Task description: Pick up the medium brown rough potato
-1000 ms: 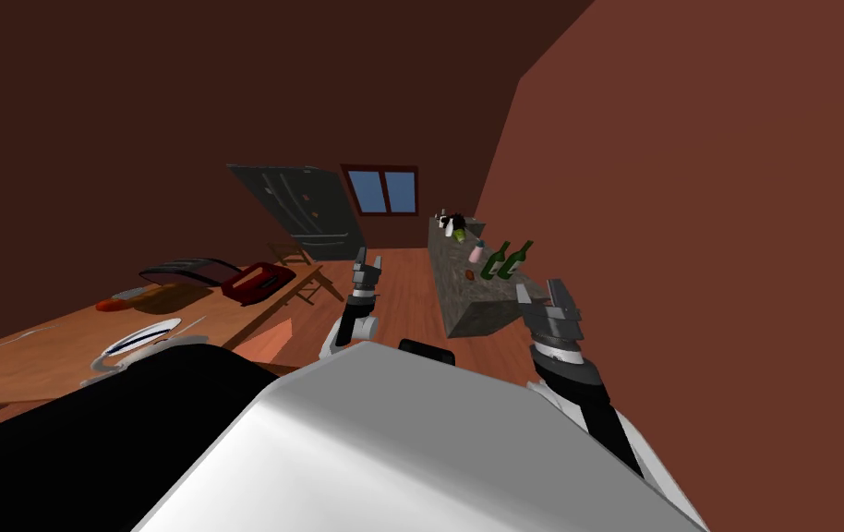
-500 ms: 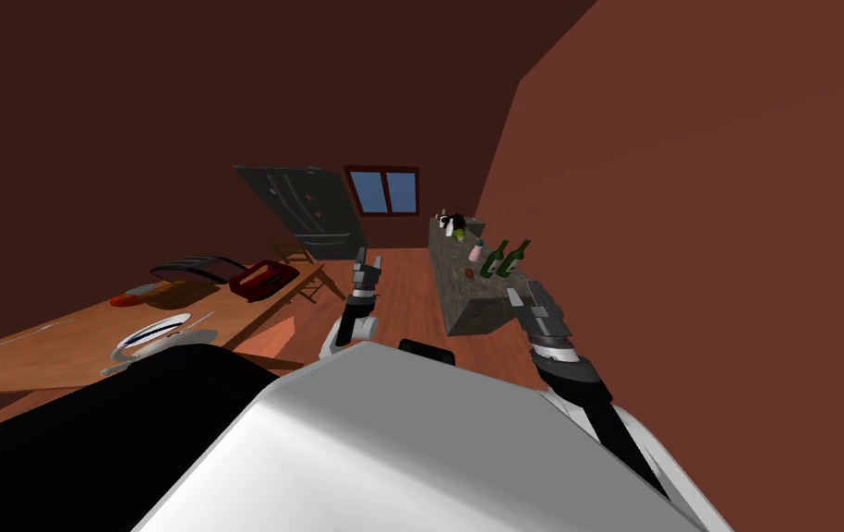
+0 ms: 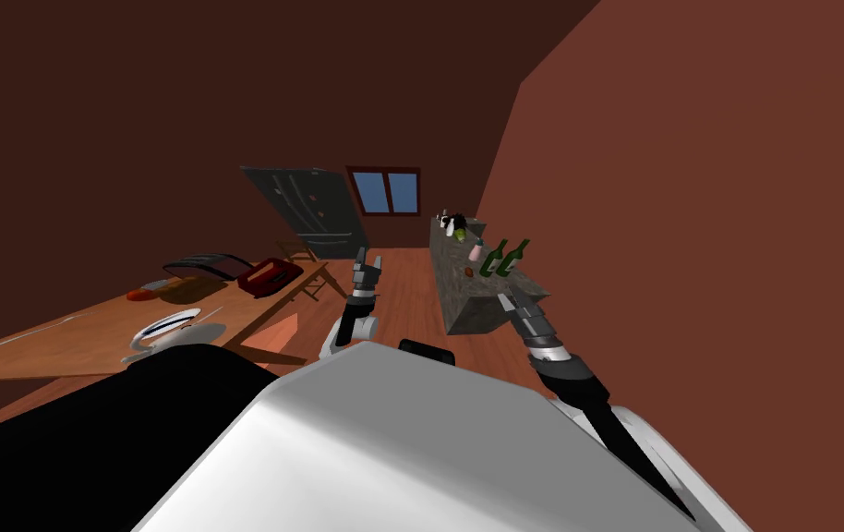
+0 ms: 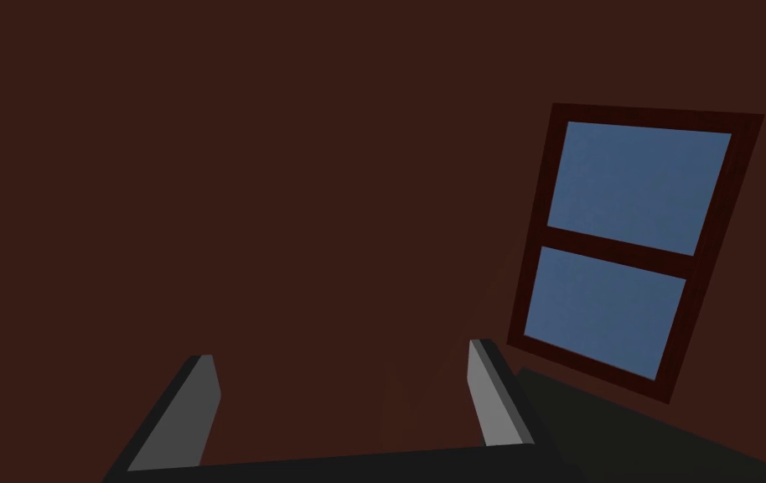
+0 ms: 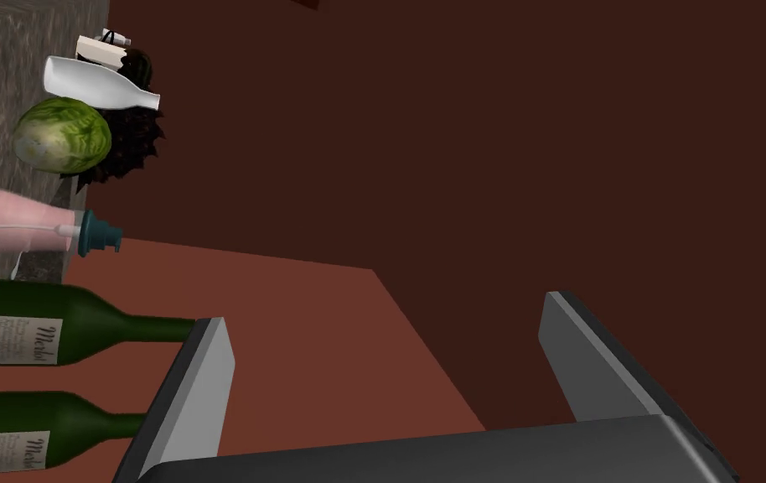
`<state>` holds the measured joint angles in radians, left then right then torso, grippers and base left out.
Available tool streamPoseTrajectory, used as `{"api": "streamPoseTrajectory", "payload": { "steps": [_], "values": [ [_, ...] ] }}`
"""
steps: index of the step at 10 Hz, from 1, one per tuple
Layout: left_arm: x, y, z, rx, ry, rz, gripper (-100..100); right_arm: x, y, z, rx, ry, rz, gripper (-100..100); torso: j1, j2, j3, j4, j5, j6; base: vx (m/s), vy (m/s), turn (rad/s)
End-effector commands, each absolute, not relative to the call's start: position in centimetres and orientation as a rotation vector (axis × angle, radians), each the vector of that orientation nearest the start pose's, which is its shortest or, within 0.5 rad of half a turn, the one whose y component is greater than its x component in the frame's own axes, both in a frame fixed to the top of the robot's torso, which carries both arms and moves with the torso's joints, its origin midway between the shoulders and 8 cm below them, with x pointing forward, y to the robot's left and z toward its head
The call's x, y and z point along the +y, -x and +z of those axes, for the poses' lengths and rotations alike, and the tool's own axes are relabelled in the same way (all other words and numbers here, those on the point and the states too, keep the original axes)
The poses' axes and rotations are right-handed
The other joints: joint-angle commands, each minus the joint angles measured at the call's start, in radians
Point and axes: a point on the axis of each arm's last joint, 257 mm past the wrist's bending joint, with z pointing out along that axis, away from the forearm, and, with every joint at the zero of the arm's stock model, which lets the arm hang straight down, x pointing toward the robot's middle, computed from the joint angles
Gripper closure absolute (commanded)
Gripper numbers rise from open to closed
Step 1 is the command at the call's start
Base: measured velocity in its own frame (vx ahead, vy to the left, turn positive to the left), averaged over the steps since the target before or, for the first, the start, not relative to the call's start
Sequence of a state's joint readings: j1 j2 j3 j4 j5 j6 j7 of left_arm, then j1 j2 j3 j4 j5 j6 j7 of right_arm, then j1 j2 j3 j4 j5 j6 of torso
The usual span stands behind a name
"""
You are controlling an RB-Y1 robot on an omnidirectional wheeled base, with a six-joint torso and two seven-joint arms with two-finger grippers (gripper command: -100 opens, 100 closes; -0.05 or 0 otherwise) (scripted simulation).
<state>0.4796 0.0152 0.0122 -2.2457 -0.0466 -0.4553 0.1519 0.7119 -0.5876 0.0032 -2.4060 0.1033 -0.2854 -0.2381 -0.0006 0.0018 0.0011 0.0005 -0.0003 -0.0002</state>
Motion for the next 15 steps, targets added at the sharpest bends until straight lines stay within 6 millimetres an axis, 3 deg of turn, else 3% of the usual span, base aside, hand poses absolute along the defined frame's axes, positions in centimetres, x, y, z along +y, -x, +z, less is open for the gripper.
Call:
{"api": "streamPoseTrajectory", "payload": {
  "steps": [1, 8, 10, 12, 13, 14, 15],
  "values": [
    [27.8, -36.0, 0.7, 0.65, 0.729, -1.393, 0, -22.8, -33.5, -6.7, 1.376, -0.53, 1.27, -100, 0.0, 0.0, 0.0, 0.0, 0.0, 0.0, -0.023, -0.01, 0.019],
    [27.8, -36.0, 0.7, 0.65, 0.729, -1.392, 0, -21.1, -32.3, -13.8, 1.701, -0.504, 1.123, -100, 0.0, -0.003, -0.001, -0.001, 0.0, 0.0, -0.002, -0.008, 0.037],
    [27.8, -36.0, 0.7, 0.65, 0.729, -1.392, 0, -21.2, -31.7, -16.3, 1.8, -0.506, 1.055, -100, 0.0, -0.004, -0.002, -0.001, 0.0, 0.0, 0.023, -0.005, 0.05],
    [27.8, -36.0, 0.7, 0.65, 0.729, -1.392, 0, -21.5, -31.6, -17.0, 1.836, -0.486, 1.028, -100, 0.0, -0.004, -0.002, -0.001, 0.0, 0.0, 0.02, -0.004, 0.016],
    [27.8, -36.0, 0.7, 0.65, 0.729, -1.392, 0, -21.6, -30.7, -19.0, 1.908, -0.489, 0.979, -100, 0.001, -0.003, -0.002, -0.001, 0.0, 0.0, 0.028, -0.004, 0.063],
    [27.8, -36.0, 0.7, 0.65, 0.729, -1.392, 0, -21.8, -30.6, -19.3, 1.928, -0.475, 0.963, -100, 0.001, -0.004, -0.002, -0.001, 0.0, 0.0, 0.028, -0.004, 0.046],
    [27.8, -36.0, 0.7, 0.65, 0.729, -1.392, 0, -21.8, -29.5, -21.1, 1.99, -0.481, 0.923, -100, 0.001, -0.004, -0.002, -0.001, 0.0, 0.0, 0.042, 0.004, 0.098]
  ]
}}
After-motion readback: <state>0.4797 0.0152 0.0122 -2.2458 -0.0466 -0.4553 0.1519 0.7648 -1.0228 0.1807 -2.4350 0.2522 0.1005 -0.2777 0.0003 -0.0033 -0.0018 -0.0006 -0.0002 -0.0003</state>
